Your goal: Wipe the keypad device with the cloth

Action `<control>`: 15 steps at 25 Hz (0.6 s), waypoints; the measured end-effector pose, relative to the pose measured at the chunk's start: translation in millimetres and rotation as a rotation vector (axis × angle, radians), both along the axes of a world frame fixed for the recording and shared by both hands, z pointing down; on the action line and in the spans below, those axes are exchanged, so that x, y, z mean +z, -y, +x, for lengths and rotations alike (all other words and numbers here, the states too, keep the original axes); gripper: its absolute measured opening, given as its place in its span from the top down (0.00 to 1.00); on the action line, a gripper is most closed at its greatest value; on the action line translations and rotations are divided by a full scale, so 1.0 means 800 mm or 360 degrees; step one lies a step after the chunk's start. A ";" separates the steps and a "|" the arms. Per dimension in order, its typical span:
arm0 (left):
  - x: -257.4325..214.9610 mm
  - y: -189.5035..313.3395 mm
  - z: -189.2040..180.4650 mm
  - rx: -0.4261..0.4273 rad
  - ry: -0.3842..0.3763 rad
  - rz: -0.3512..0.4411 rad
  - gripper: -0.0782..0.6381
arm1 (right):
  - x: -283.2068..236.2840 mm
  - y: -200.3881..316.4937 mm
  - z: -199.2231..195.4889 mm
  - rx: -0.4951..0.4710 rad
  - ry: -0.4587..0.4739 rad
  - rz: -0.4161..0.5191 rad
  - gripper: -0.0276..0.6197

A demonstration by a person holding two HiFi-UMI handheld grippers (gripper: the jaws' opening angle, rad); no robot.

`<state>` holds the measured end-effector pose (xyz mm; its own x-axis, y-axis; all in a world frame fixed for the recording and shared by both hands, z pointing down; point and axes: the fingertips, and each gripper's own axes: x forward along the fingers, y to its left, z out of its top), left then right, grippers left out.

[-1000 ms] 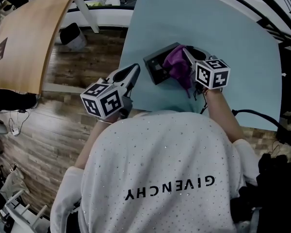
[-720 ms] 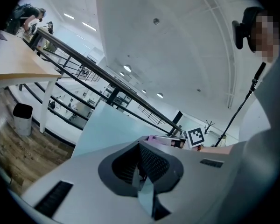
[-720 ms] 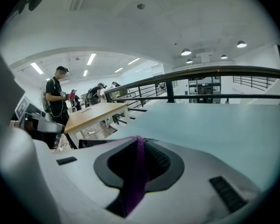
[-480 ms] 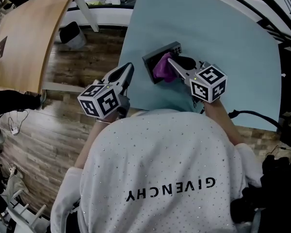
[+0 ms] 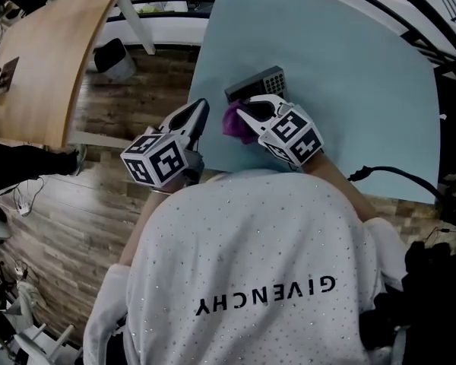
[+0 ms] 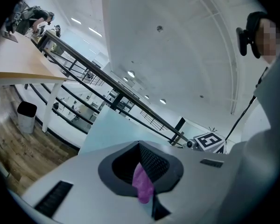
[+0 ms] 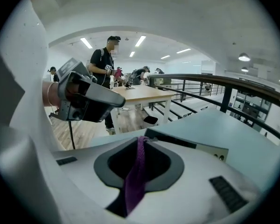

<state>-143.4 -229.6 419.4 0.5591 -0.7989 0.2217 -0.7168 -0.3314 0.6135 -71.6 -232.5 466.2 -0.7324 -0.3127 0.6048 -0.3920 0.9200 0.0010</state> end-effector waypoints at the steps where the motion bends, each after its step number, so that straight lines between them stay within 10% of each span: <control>1: 0.001 -0.001 -0.001 -0.0004 -0.0018 0.0001 0.89 | 0.002 0.004 0.004 0.0021 -0.0013 0.0008 0.89; 15: 0.013 -0.005 0.006 -0.0002 -0.0022 -0.0029 0.89 | 0.010 0.057 0.088 0.0356 -0.0102 0.0060 0.89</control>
<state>-138.4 -225.6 429.7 0.5612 -0.7955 0.2284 -0.7085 -0.3191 0.6295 -1.0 -277.9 474.4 -0.6028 -0.4864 0.6325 -0.5842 0.8090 0.0654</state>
